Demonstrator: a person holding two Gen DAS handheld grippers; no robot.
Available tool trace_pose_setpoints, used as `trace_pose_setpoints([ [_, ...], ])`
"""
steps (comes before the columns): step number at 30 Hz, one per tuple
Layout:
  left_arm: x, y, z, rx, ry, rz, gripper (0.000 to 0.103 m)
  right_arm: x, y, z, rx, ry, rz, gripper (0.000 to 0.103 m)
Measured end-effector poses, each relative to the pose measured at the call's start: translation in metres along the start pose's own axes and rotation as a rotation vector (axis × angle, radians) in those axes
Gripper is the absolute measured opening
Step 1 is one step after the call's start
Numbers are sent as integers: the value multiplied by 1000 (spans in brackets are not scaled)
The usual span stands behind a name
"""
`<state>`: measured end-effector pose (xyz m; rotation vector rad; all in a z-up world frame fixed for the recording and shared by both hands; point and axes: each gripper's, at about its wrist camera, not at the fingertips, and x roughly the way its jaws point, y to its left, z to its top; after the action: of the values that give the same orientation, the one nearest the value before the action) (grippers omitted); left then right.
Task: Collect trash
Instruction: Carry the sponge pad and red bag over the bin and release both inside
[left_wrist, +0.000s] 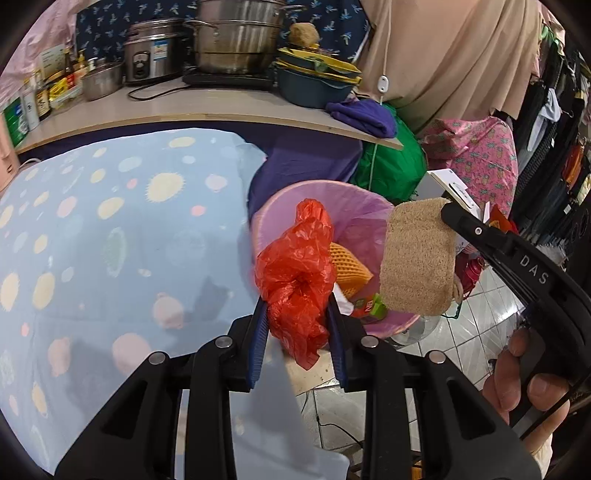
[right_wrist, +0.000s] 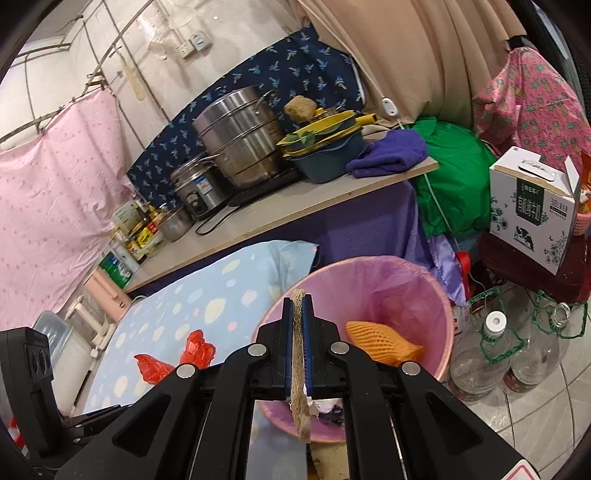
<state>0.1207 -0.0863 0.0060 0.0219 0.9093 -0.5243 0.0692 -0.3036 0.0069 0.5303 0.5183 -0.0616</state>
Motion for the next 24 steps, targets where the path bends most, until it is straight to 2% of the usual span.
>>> trace_pose_setpoints([
  [9, 46, -28, 22, 55, 23, -2, 29, 23, -22, 6, -3, 17, -72, 6],
  [17, 73, -36, 26, 68, 44, 4, 30, 50, -29, 2, -5, 68, -96, 6],
  [20, 79, -37, 26, 69, 51, 11, 32, 57, -30, 0, -8, 79, -103, 7],
  [22, 83, -37, 27, 70, 58, 21, 38, 59, -29, 0, -9, 80, -103, 11],
  [24, 84, -37, 27, 70, 55, 39, 48, 58, -29, 0, -5, 73, -97, 11],
])
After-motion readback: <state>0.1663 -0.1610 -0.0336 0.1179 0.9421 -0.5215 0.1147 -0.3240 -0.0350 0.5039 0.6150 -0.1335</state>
